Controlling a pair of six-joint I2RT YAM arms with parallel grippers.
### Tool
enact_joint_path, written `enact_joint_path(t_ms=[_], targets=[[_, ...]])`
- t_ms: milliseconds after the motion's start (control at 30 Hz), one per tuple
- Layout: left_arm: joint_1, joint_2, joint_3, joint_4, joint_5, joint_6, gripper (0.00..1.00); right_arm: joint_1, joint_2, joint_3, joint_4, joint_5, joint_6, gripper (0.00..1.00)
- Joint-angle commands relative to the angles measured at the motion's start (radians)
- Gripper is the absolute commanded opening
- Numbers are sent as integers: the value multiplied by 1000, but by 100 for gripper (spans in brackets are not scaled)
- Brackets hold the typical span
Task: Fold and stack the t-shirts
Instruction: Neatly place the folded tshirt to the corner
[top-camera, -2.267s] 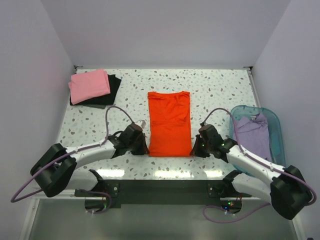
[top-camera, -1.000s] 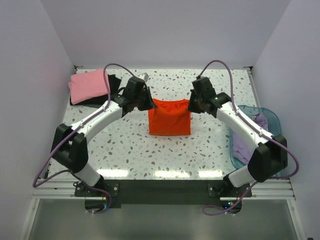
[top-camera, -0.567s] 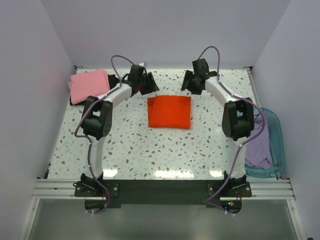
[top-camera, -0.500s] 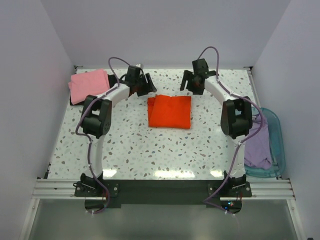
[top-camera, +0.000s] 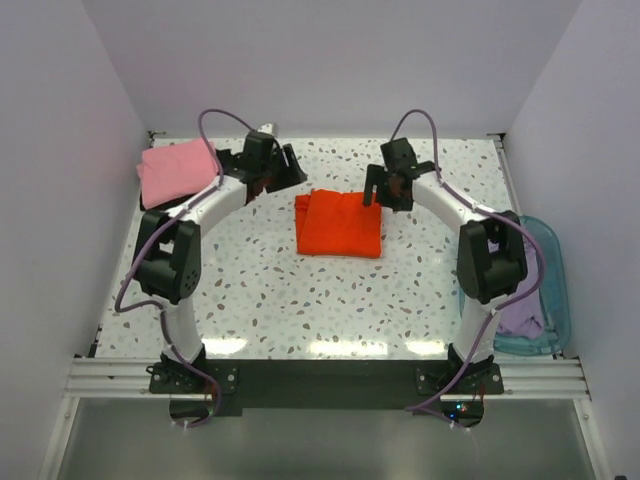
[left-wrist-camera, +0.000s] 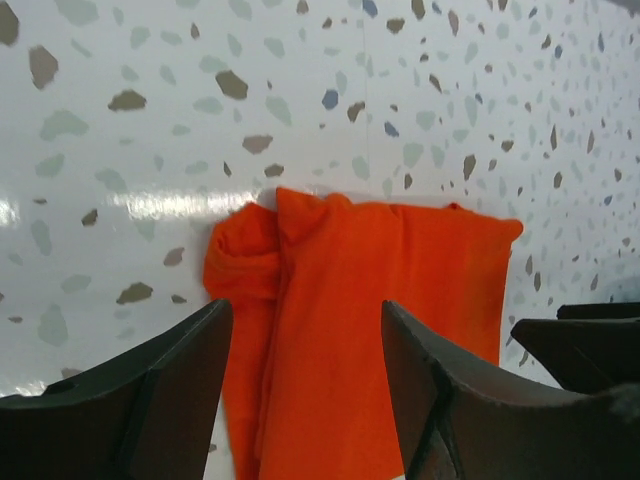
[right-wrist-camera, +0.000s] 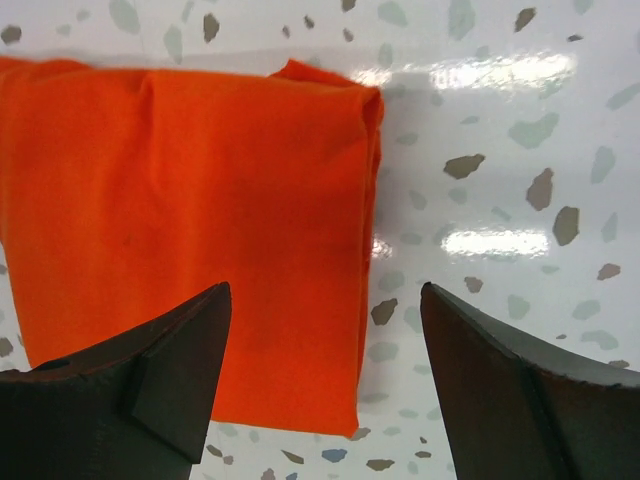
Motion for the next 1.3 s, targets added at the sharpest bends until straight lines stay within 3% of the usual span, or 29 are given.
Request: enact_joint_path(t_ms=[0,267,700,1000,1267], targets=[[-43,-38,-88,21,-25,20,67,57,-9,-13,44,56,-37,79],[-71,-15,-142,-51,-99,75,82,81,55,2,-1,147,-56,79],[-78,141,-119,-10,41,117,84,72,113,-27,40,113,-60,81],[-143,215,-69,-36,76,117,66,17,118,-47,91,12,-41,81],[-163,227,-43,-55,70,114,30,8,127,-25,107,-46,-40,81]])
